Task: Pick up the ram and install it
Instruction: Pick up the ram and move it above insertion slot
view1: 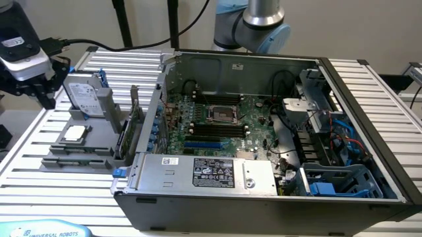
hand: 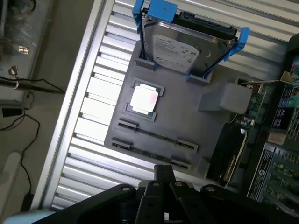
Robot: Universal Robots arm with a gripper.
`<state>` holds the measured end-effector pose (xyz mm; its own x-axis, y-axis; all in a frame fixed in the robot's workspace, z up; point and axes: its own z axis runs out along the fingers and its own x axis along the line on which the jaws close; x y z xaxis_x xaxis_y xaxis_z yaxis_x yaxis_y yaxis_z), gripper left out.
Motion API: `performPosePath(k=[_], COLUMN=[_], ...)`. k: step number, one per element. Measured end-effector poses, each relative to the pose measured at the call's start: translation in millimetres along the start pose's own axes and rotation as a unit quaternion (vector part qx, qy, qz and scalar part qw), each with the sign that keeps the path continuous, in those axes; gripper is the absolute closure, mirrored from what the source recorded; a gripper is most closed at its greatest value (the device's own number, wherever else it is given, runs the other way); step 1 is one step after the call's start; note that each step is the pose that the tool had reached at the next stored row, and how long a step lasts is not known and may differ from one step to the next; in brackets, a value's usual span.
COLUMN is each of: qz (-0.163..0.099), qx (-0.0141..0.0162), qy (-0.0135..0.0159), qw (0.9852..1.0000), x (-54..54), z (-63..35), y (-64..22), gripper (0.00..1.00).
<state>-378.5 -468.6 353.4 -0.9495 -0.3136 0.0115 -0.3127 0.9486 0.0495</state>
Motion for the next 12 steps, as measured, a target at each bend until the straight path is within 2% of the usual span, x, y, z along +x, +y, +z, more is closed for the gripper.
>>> performPosePath(k=[3, 6, 9, 12], qz=[-0.028, -0.055, -0.082, -0.109], qx=[0.0003, 0.0007, 0.001, 0.0013], qy=[0.0014, 0.0027, 0.0041, 0.0054], qw=[0.9996, 0.9985, 0.9966, 0.994], x=[0.0, 0.0, -0.1, -0.1], z=[1.6, 3.4, 5.0, 6.7], y=[-0.1, -0.2, -0.2, -0.4], gripper=[0.89, 0.89, 0.89, 0.89])
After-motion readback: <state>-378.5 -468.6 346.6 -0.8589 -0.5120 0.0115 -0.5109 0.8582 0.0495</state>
